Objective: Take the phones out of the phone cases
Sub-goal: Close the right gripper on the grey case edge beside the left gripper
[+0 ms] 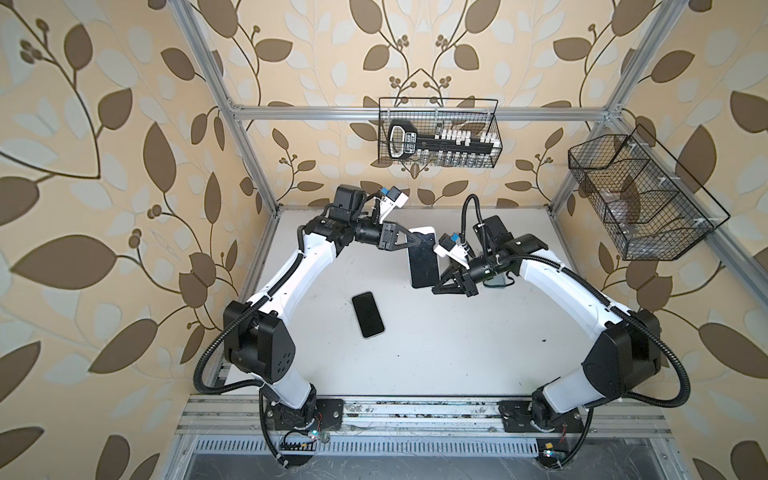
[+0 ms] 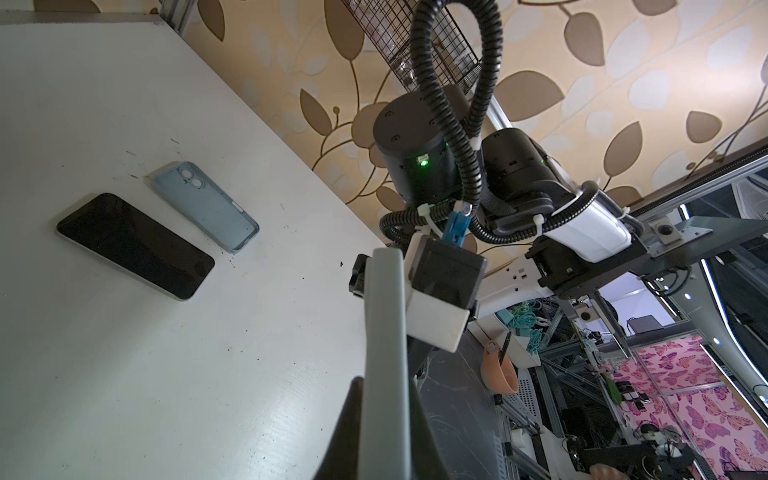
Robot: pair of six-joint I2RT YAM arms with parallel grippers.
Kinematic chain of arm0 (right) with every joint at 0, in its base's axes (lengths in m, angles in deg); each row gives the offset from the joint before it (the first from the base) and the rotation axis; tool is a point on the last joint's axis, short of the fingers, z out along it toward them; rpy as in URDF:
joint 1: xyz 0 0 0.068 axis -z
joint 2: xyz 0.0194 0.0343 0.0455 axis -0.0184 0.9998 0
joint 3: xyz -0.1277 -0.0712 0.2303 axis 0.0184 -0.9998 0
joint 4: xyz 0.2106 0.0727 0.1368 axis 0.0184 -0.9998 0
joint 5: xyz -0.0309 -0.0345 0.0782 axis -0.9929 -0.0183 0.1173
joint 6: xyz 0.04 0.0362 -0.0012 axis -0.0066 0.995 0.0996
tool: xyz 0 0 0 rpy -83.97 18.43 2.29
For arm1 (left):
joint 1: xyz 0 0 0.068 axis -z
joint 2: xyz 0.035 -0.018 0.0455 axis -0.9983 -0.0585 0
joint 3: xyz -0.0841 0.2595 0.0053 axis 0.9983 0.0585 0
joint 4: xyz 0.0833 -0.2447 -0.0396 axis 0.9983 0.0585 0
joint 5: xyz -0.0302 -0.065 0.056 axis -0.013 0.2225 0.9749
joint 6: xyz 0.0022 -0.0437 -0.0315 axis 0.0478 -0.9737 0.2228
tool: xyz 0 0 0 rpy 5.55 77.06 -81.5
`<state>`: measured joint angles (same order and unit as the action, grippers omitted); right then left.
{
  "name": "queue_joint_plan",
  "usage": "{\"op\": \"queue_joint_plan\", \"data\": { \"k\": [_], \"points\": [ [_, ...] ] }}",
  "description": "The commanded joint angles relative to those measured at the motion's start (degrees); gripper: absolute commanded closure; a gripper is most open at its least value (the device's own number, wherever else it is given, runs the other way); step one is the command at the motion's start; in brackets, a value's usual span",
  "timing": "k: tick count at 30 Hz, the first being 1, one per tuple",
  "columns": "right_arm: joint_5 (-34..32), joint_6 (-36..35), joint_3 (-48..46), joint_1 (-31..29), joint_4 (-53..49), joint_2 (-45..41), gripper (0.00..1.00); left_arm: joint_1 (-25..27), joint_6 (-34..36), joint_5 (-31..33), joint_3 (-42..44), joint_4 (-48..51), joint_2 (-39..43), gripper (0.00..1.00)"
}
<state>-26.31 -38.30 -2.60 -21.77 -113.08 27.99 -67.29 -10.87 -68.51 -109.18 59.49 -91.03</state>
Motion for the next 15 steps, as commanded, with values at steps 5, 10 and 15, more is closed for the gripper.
{"op": "queue_joint_plan", "data": {
  "k": [5, 10, 15],
  "points": [
    [-3.37, -0.34, -4.26, -0.22, 10.77, -2.78, 1.0, 1.3, -16.4, -4.78, 4.38, -15.24, 2.88, 1.0],
    [-2.14, -0.87, -5.85, 0.94, 12.76, -1.87, 1.0, 1.74, -17.96, -5.35, 4.73, -15.29, 3.06, 1.0],
    [-2.26, -0.97, -7.74, 1.1, 14.7, -1.54, 1.0, 2.16, -18.48, -5.76, 4.92, -15.63, 4.08, 1.0]
  ]
}}
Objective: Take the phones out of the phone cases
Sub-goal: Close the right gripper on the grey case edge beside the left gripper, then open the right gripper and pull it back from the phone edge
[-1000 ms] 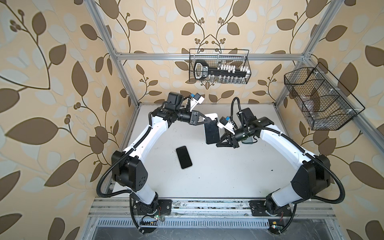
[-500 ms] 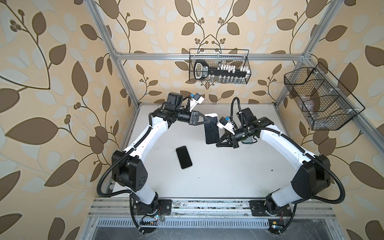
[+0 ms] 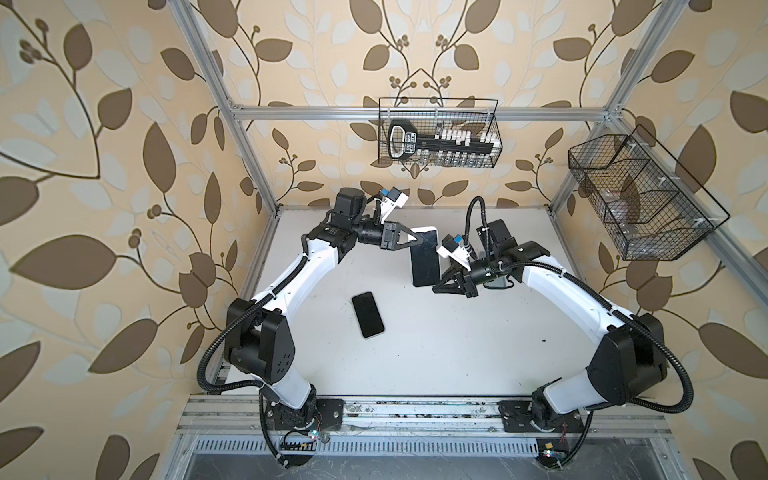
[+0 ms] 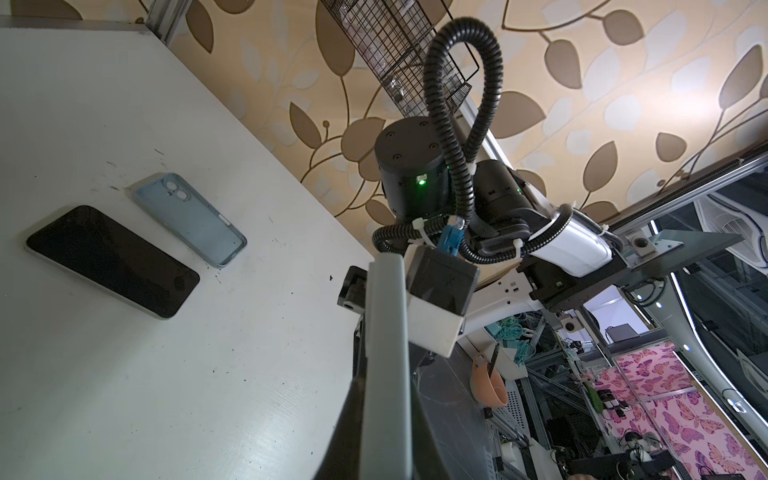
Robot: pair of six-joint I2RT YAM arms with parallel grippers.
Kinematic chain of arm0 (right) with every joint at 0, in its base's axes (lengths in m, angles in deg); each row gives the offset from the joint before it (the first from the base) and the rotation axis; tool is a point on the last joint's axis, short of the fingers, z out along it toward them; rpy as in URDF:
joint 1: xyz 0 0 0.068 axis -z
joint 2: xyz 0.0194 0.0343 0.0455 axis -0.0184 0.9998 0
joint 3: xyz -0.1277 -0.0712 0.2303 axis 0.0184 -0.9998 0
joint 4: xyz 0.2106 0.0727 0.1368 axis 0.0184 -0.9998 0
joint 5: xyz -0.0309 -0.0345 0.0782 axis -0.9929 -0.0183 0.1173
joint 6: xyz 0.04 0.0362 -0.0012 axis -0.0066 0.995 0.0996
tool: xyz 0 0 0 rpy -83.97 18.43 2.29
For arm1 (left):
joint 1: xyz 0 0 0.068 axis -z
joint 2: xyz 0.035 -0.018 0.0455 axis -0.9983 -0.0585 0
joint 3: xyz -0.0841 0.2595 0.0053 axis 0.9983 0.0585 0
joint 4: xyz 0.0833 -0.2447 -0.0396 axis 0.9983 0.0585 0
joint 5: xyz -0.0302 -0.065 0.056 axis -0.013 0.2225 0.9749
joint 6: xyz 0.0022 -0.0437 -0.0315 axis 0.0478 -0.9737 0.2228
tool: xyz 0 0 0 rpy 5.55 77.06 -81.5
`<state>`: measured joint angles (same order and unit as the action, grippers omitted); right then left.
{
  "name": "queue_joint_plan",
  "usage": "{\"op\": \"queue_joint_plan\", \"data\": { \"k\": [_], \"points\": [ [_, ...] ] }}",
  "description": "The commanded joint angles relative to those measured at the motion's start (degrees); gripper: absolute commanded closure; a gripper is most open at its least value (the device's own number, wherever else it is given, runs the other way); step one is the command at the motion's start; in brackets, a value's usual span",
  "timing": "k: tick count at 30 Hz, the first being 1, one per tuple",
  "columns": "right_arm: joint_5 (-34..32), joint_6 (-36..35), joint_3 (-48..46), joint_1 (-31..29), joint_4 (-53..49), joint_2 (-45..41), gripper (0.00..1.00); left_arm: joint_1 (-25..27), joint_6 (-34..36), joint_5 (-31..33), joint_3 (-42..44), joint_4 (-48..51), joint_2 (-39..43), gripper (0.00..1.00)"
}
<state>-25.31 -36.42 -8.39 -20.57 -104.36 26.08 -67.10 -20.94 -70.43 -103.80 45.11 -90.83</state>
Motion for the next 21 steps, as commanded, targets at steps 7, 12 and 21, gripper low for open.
{"op": "queue_joint_plan", "data": {
  "k": [7, 12, 21],
  "points": [
    [-4.4, -0.76, -4.97, 0.53, 10.95, -0.65, 1.0, 2.17, -9.1, -4.86, -1.25, -1.78, 5.22, 1.0],
    [-5.34, 0.74, -6.77, 1.41, 13.82, -1.11, 1.0, 2.16, -9.12, -4.96, -1.43, -1.78, 5.9, 1.0],
    [-5.39, 3.2, -9.73, 3.45, 18.46, -2.55, 0.99, 2.25, -9.39, -5.77, -1.34, -1.78, 6.03, 1.0]
  ]
}}
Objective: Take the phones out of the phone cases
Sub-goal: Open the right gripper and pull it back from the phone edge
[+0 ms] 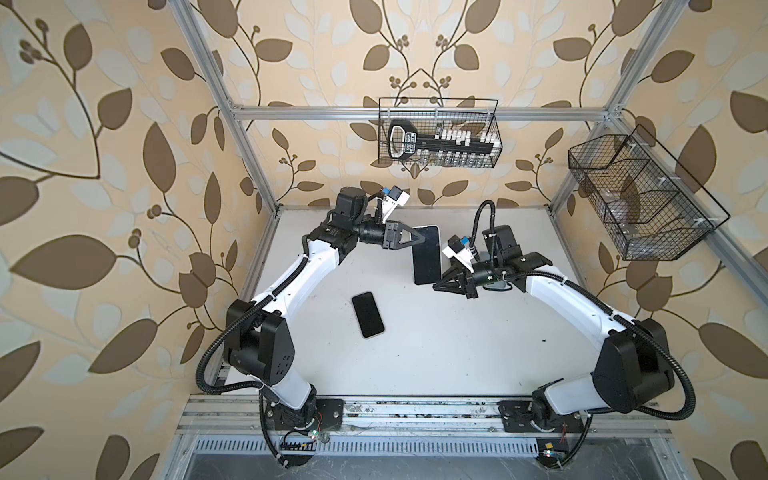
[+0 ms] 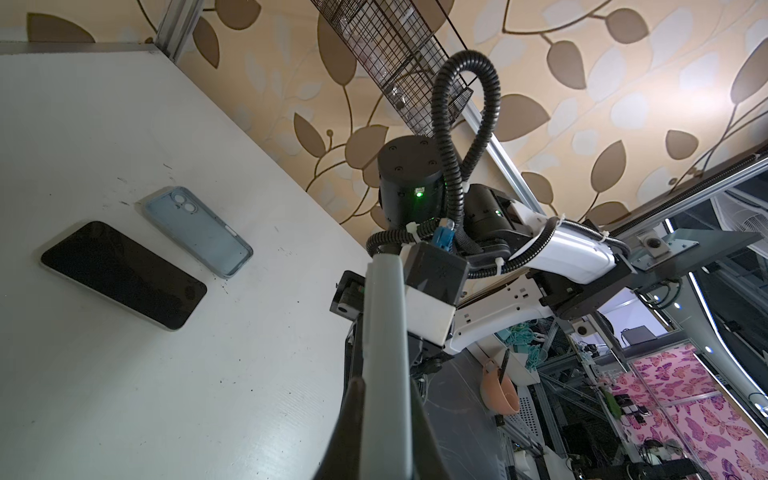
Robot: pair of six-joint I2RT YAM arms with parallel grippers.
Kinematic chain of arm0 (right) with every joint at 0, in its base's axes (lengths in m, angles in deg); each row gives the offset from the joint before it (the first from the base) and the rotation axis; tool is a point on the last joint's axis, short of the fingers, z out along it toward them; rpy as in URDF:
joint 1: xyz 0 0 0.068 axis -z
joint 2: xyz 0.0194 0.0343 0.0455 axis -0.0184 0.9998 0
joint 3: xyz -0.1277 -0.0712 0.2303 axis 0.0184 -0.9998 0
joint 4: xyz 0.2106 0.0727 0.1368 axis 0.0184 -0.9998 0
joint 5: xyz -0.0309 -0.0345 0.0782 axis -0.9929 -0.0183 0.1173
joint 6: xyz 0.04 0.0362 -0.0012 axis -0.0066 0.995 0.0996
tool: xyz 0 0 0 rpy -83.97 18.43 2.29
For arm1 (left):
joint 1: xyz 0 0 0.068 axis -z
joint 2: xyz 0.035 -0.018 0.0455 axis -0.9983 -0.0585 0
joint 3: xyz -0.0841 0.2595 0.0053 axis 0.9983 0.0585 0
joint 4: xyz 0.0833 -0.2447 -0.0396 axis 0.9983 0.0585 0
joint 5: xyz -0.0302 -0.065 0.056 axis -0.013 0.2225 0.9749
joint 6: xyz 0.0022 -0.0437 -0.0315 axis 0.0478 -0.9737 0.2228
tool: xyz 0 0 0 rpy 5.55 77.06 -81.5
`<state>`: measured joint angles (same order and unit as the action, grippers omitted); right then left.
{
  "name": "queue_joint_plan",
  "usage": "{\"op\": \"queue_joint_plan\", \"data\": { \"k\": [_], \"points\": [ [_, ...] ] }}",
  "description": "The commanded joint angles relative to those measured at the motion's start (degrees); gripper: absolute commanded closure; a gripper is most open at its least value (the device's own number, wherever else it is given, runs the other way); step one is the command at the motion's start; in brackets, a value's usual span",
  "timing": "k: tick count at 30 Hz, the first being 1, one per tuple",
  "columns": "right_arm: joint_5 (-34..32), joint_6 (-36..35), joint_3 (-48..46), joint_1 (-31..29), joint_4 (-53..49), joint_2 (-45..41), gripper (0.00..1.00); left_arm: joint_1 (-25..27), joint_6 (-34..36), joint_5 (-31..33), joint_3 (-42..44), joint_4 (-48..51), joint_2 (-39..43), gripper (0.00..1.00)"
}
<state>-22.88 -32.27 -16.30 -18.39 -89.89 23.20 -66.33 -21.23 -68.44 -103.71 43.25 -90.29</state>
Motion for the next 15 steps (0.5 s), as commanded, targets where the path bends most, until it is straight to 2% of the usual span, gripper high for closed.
{"op": "queue_joint_plan", "data": {
  "k": [1, 11, 15],
  "points": [
    [-7.75, -0.86, -1.91, 1.42, 4.22, 0.46, 0.98, 1.48, -9.19, -7.85, -1.43, 0.07, 5.48, 1.0],
    [-7.64, -0.58, -2.3, 1.94, 4.97, 2.11, 0.93, 1.66, -9.21, -8.31, -2.12, 0.07, 5.66, 1.0],
    [-7.49, -0.85, -2.53, 2.13, 4.85, 2.78, 0.89, 1.66, -9.23, -8.39, -2.31, -0.01, 5.57, 1.0]
  ]
}}
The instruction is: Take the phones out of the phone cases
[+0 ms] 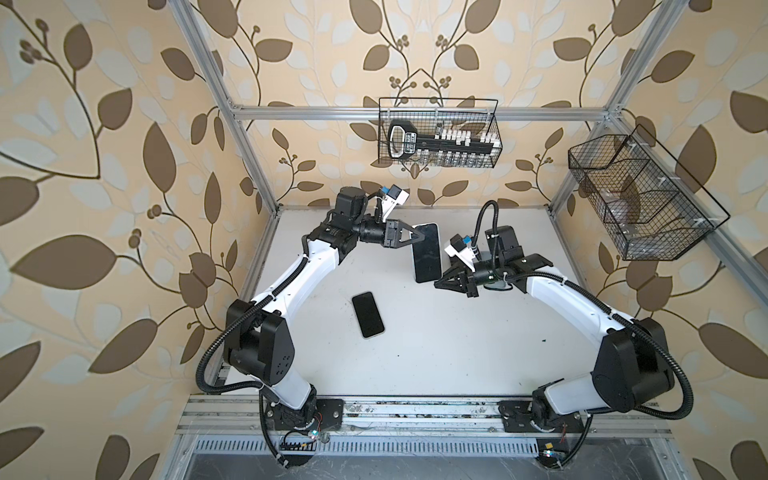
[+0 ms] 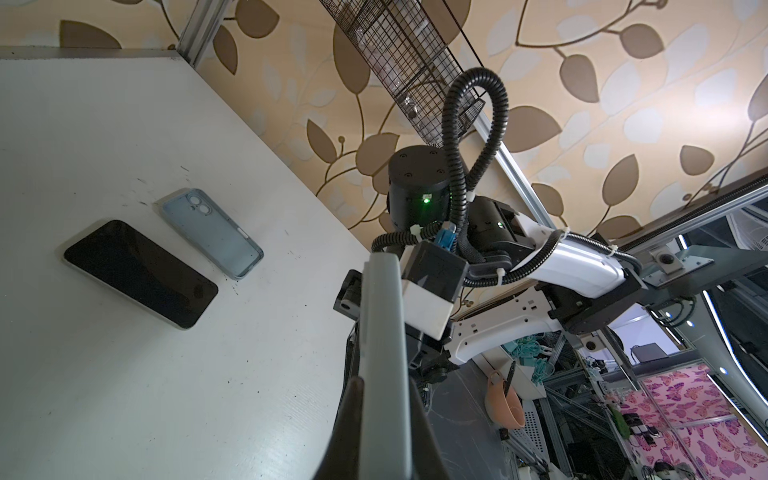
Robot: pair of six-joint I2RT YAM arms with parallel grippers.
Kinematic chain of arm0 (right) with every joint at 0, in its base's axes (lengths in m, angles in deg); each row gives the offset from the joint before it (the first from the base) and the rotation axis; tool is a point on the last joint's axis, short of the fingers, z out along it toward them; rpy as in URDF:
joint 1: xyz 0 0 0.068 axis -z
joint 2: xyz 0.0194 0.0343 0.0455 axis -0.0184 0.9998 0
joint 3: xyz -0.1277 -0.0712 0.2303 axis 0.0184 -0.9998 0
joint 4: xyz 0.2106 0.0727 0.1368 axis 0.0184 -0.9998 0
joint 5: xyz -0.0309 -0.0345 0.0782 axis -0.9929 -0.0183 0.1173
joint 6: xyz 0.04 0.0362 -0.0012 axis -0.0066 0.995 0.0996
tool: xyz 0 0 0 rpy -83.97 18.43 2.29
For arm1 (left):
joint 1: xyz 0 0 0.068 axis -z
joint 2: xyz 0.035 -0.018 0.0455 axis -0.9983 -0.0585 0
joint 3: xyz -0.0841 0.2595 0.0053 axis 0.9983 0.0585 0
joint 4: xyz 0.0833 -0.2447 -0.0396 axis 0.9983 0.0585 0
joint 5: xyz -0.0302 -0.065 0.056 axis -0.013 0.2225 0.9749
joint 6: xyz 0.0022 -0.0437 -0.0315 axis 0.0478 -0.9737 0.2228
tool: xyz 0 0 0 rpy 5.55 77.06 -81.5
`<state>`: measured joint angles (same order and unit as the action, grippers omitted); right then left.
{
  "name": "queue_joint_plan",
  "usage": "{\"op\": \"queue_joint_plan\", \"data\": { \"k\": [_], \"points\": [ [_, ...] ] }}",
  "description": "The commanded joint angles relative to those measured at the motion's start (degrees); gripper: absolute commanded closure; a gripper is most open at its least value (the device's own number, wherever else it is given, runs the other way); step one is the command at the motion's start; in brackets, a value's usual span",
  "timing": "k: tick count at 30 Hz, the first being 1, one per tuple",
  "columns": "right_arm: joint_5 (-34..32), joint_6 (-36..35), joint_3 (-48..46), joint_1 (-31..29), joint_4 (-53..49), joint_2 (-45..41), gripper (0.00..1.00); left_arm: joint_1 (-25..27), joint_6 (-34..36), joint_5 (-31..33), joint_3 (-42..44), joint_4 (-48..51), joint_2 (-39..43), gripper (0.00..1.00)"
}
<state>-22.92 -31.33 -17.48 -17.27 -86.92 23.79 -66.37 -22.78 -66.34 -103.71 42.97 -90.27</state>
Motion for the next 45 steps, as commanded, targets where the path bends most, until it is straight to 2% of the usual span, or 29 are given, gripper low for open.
{"op": "queue_joint_plan", "data": {
  "k": [1, 8, 15, 26, 29, 33, 37, 39, 41, 45],
  "points": [
    [-7.43, -1.7, -1.42, 1.01, 1.91, 2.35, 0.88, 1.7, -7.73, -10.67, -2.44, 0.27, 5.46, 1.0],
    [-7.61, -1.3, -1.7, 1.27, 2.17, 2.14, 0.86, 1.69, -7.73, -10.86, -2.55, 0.2, 5.31, 1.0],
    [-6.25, -0.51, -2.03, 1.52, 2.53, 2.99, 0.79, 1.77, -7.55, -10.83, -2.4, -0.17, 5.81, 1.0],
    [-6.35, 3.37, -4.94, 2.19, 2.81, -3.93, 0.55, 1.68, -7.4, -8.99, -2.0, 0.18, 4.95, 1.0],
    [-4.3, 5.62, -6.09, 2.92, 3.83, -6.11, 0.49, 1.55, -8.42, -6.83, -2.21, 0.18, 4.49, 1.0],
    [-1.9, 9.12, -7.14, 3.59, 5.23, -9.05, 0.44, 0.29, -13.66, -2.2, -2.25, -1.36, 3.69, 1.0],
    [2.73, 11.02, -6.27, 4.13, 4.46, -11.27, 0.35, -1.56, -25.1, 0.19, -1.85, -5.76, 1.36, 1.0],
    [5.38, 9.16, -4.43, 4.22, 0.72, -11.6, 0.31, -2.24, -29.49, 0.91, -1.46, -7.04, 0.1, 1.0],
    [5.72, 4.35, -1.45, 4.35, -6.61, -11.21, 0.3, -2.34, -29.16, 0.0, -1.03, -7.8, -0.23, 1.0],
    [4.07, -1.98, 3.61, 4.28, -16.05, -9.08, 0.3, -2.34, -19.4, -1.09, -1.73, -2.32, 1.43, 1.0]
  ]
}}
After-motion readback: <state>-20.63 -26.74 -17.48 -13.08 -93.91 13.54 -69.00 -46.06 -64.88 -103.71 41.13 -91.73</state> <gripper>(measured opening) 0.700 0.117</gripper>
